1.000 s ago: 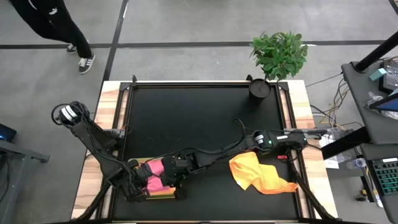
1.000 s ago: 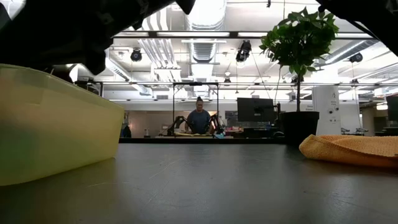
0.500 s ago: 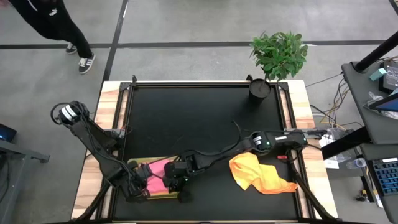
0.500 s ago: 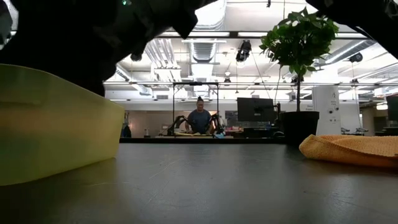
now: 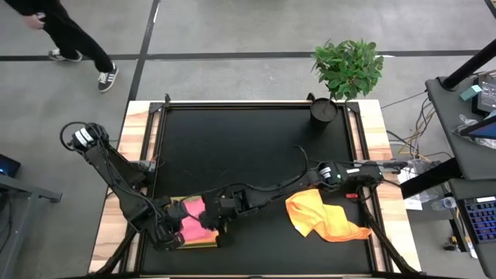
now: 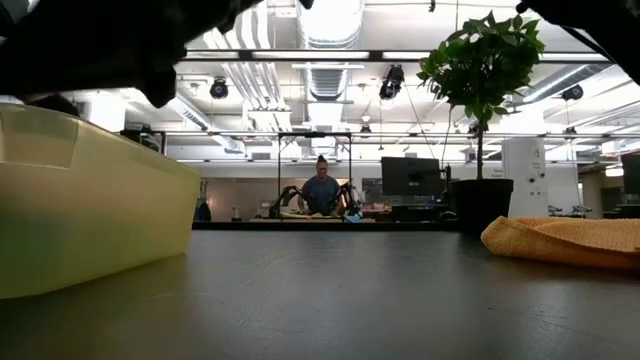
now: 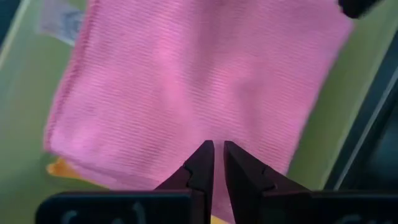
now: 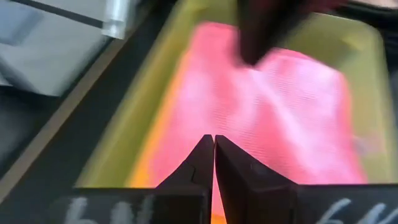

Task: Fold microfiber towels
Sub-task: Put the folded pink microfiber towel into the yellow bin

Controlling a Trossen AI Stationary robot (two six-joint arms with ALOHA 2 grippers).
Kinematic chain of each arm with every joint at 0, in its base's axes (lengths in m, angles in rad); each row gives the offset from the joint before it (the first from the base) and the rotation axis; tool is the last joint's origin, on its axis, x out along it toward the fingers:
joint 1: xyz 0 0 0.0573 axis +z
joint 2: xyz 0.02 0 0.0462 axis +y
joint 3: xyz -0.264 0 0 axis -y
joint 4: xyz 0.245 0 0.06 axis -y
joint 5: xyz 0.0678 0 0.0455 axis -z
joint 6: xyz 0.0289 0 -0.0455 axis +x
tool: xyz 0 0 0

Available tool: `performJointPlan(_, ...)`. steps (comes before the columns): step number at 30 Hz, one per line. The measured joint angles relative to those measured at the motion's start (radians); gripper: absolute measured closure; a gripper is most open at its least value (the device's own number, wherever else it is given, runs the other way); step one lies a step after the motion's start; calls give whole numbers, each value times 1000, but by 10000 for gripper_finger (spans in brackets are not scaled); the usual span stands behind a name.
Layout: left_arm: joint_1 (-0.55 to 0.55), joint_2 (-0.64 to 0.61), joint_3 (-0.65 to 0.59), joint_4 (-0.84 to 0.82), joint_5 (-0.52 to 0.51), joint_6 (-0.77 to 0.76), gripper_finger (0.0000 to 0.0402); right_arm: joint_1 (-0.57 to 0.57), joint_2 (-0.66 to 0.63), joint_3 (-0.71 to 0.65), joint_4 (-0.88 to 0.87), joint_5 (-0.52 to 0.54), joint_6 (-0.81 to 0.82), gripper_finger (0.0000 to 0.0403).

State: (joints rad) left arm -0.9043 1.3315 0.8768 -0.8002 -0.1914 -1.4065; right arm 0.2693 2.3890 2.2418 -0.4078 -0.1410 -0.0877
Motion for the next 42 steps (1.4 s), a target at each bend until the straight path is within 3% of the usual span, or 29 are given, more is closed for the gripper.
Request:
performJointPlan(4,0,1,0,-5,2,-2,380,-27,2,-6,7,103,-36,394)
performJointPlan(11,0,3,3,-29,1,-43,368,-82,2,-54,58,111,-28,394)
performJointPlan(17,0,-3,-17,-148,-153,-49,354,-86,4,-93,70,108,-17,394)
performJointPlan(21,1,8,-60,-153,-173,-53,354,-60,4,-82,76,112,-11,394)
performJointPlan(30,2,29,-146,-134,-180,-107,355,1,9,-95,128,5,-28,394)
performJointPlan(34,2,27,-142,-133,-181,-107,355,-1,28,-103,130,-13,10,394)
performJointPlan(38,2,23,-129,-132,-181,-106,355,-7,36,-104,124,-114,44,394)
performJointPlan(42,2,10,-120,-135,-181,-103,355,-6,22,-105,110,-115,18,394)
